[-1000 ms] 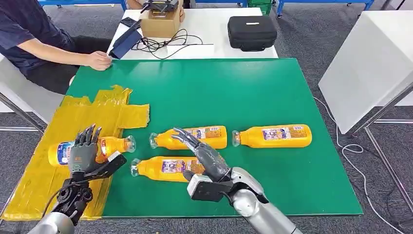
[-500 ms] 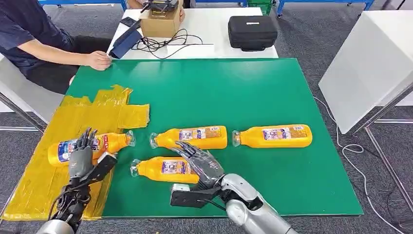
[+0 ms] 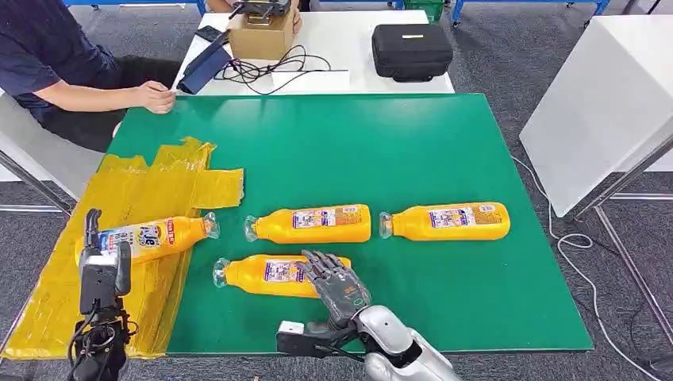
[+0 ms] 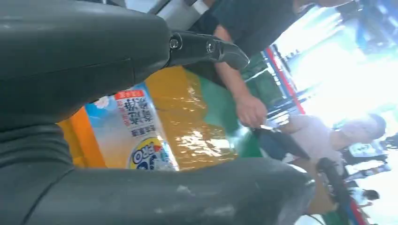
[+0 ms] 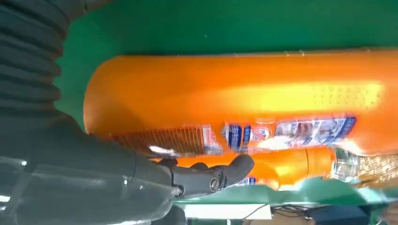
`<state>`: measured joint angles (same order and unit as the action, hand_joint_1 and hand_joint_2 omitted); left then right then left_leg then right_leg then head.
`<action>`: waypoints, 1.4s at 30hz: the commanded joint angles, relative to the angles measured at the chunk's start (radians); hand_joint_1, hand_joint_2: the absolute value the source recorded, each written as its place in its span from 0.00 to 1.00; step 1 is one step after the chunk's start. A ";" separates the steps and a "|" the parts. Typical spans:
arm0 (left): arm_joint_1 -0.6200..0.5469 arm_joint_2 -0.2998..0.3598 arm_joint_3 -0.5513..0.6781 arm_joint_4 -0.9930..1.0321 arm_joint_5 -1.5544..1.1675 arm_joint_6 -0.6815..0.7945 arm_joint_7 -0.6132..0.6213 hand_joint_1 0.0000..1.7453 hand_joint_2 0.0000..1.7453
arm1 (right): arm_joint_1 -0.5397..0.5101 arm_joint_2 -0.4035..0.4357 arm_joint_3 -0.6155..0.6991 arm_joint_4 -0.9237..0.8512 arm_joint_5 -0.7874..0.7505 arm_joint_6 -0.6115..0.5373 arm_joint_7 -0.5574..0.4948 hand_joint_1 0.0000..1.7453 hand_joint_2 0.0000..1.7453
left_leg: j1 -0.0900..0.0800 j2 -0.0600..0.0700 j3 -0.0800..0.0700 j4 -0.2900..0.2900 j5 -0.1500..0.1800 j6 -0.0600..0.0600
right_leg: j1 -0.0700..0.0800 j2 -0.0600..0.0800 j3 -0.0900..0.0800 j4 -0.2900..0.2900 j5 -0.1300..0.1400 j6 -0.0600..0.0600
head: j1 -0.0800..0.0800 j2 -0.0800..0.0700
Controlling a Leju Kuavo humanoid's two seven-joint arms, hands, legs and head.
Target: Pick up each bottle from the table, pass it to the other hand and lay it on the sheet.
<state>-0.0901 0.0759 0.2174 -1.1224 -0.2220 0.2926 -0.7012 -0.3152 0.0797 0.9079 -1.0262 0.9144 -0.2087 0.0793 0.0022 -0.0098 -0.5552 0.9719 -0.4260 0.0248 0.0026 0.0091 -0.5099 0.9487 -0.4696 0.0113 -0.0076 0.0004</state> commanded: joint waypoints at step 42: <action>0.263 -0.151 0.042 -0.355 0.595 -0.594 0.174 0.00 1.00 | 0.048 -0.089 -0.207 -0.430 -0.474 0.253 -0.211 1.00 1.00 | 0.002 0.004 0.010 0.002 -0.004 -0.002 | 0.003 0.004 0.008 0.000 -0.001 0.001 | 0.000 0.000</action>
<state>0.0843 0.0354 0.2198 -1.3688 0.2944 -0.1952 -0.5683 -0.3895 0.1361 0.8331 -0.9372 0.4764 0.0080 -0.1579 0.0041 -0.0049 -0.5450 0.9723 -0.4280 0.0220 0.0051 0.0157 -0.5019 0.9486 -0.4694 0.0107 -0.0072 0.0004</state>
